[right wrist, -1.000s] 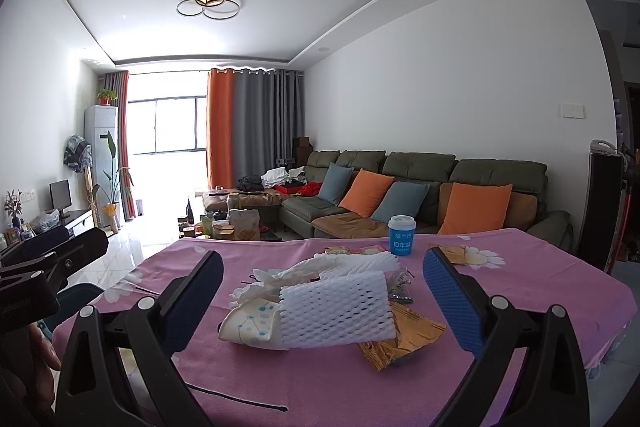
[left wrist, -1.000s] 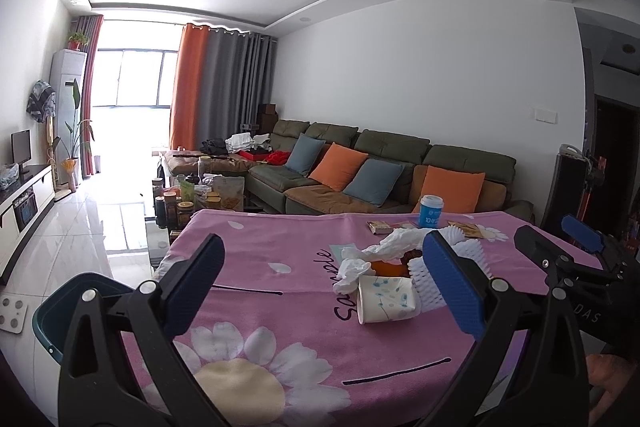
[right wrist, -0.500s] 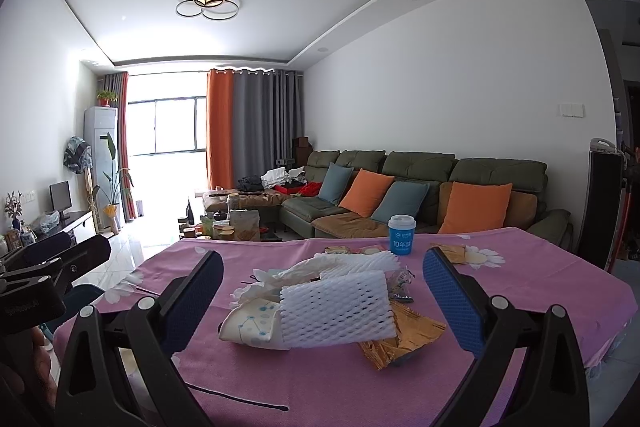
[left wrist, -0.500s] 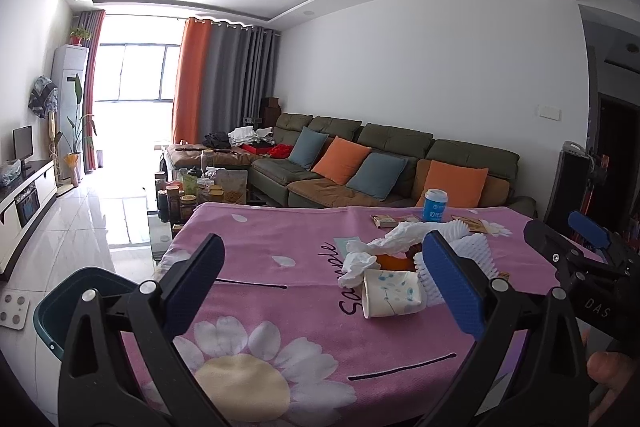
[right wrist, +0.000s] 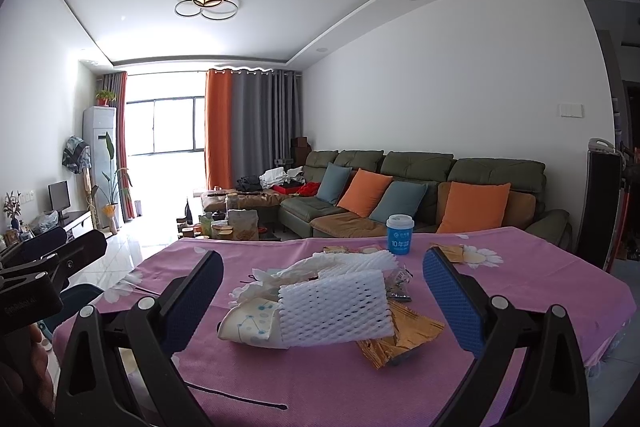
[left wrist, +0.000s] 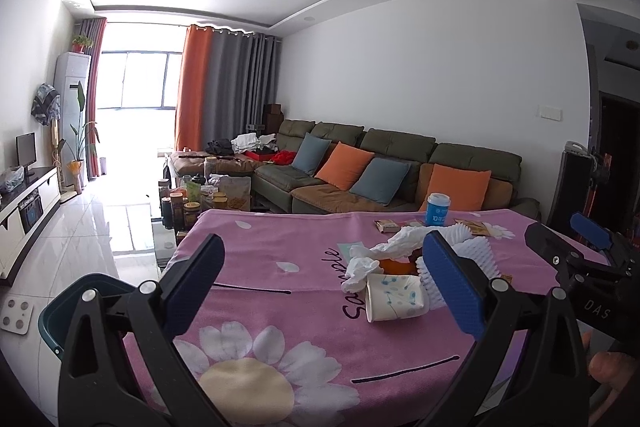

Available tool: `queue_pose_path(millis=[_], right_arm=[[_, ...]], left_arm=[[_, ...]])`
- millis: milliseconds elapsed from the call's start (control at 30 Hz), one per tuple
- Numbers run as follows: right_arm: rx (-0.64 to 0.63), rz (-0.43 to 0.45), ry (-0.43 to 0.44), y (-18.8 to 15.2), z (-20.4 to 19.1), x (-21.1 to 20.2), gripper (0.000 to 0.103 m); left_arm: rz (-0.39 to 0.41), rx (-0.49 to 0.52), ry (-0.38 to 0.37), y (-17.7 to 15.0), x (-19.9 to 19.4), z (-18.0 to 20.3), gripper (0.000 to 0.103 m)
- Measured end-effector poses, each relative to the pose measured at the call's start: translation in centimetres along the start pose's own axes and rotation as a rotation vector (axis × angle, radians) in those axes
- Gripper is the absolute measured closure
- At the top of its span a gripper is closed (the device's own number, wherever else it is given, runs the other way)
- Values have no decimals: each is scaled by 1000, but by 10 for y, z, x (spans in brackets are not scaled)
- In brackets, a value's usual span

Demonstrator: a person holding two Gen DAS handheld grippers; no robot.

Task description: Collect trash

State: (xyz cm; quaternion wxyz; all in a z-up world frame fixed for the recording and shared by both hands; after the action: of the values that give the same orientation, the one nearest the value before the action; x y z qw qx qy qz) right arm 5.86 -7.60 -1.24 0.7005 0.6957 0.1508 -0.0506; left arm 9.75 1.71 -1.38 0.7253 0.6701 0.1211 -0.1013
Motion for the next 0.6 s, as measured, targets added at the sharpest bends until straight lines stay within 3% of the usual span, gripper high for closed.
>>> queue_pose_path(millis=[600], right_arm=[[13, -28, -15, -6, 5, -1, 7]], left_arm=[[-9, 8, -8, 0, 3, 3, 6]])
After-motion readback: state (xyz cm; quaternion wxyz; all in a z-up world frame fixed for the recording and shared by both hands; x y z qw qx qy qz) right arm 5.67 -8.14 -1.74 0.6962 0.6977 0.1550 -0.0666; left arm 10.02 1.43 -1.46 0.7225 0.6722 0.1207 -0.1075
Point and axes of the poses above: each gripper's, at about its wrist camera, not at the fingertips, and x roughly the way its jaws point, z to its right, y to its top, the point moved 10 cm from there along x, roughly the way its jaws point, and after that the axes turned 8 degrees about -z, right-handed, at the moved point
